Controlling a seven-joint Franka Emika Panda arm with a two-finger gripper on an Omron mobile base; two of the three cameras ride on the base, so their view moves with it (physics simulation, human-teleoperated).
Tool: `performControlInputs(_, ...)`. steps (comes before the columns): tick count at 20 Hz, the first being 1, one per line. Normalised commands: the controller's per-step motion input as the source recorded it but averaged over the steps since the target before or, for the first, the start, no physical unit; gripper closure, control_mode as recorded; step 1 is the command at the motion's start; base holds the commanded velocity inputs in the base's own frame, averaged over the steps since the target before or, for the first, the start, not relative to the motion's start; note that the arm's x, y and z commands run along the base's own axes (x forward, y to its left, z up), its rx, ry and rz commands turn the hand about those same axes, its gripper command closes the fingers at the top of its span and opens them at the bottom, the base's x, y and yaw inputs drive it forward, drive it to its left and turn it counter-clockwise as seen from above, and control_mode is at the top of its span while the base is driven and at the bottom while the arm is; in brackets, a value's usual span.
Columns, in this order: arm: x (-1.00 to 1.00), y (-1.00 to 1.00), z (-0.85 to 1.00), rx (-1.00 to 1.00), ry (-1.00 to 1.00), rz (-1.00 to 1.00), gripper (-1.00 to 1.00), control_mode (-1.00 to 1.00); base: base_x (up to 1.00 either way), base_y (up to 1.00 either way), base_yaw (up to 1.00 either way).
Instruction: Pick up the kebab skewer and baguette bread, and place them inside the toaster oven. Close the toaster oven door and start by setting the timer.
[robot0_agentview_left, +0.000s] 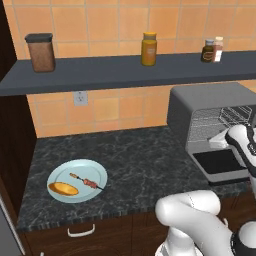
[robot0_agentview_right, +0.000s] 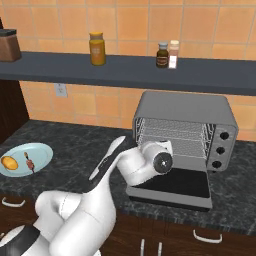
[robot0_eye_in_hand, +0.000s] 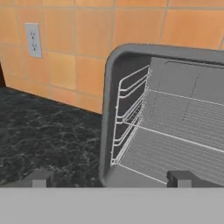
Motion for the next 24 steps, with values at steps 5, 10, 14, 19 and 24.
performControlInputs(5, 0.45, -0.34, -0.18, 0.06, -0.06, 0.01, -1.0, -1.0, 0.0, 0.0, 0.0)
performControlInputs(10, 0.24, -0.32, -0.38, 0.06, -0.05, 0.02, -1.0, -1.0, 0.0, 0.0, 0.0)
performControlInputs(14, 0.38, -0.24, -0.27, 0.07, 0.0, 0.01, -1.0, -1.0, 0.0, 0.0, 0.0)
performControlInputs(19, 0.58, -0.09, -0.25, 0.03, -0.04, 0.0, -1.0, -1.0, 0.0, 0.0, 0.0)
performControlInputs(24, 0.55, -0.09, -0.38, 0.02, -0.02, 0.0, -1.0, -1.0, 0.0, 0.0, 0.0)
